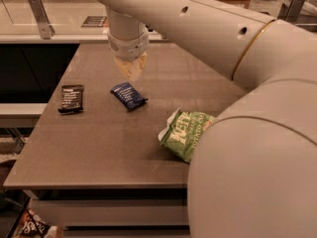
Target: Move rxbar blueberry near rxbar chocolate
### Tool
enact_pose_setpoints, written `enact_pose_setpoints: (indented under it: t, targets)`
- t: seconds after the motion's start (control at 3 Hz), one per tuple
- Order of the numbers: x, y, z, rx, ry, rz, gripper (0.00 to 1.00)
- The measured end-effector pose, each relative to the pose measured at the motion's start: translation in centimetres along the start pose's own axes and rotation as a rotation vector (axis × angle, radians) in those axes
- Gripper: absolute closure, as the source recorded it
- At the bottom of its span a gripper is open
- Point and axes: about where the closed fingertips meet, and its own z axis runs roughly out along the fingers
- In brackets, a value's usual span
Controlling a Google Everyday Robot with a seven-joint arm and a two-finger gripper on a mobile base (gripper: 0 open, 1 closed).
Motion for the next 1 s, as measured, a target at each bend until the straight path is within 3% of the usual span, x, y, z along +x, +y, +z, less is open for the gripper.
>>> enact_pose_setpoints:
  t: [0.33,1.0]
  targets:
    - [0.01,-1.18,0.01,0.014,-0.003,0.025,0.82]
    - [-0.13,-1.04,0.3,0.012,-0.005,0.022,0.36]
